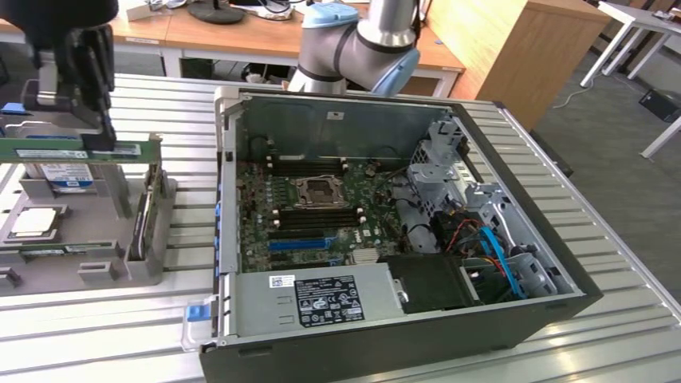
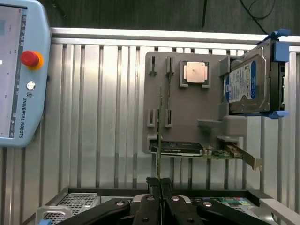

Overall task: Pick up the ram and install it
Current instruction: 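Pick up the ram and move it above insertion slot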

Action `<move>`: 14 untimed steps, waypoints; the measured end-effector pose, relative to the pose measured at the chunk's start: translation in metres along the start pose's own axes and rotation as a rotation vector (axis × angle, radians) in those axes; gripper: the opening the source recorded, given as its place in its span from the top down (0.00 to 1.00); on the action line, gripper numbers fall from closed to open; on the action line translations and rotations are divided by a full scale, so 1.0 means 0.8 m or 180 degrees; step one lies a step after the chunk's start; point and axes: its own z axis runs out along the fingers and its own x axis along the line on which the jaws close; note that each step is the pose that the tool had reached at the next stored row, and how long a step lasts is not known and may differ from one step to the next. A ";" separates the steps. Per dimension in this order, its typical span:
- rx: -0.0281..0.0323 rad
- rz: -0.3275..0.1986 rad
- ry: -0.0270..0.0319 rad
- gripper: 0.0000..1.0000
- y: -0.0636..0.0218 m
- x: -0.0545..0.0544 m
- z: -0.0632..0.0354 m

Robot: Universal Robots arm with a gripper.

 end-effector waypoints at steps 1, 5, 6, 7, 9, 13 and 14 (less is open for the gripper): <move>0.0000 -0.0001 0.0000 0.88 -0.006 0.000 0.000; 0.0000 -0.0004 -0.0002 0.88 -0.025 0.000 -0.001; 0.0000 -0.0005 -0.0002 0.88 -0.029 0.000 -0.001; 0.0000 -0.0006 -0.0003 0.88 -0.034 0.000 -0.001; 0.0000 -0.0009 -0.0003 0.88 -0.043 0.000 -0.001; 0.0000 -0.0016 -0.0004 0.88 -0.060 0.000 -0.002; 0.0000 -0.0017 -0.0004 0.88 -0.065 0.000 -0.002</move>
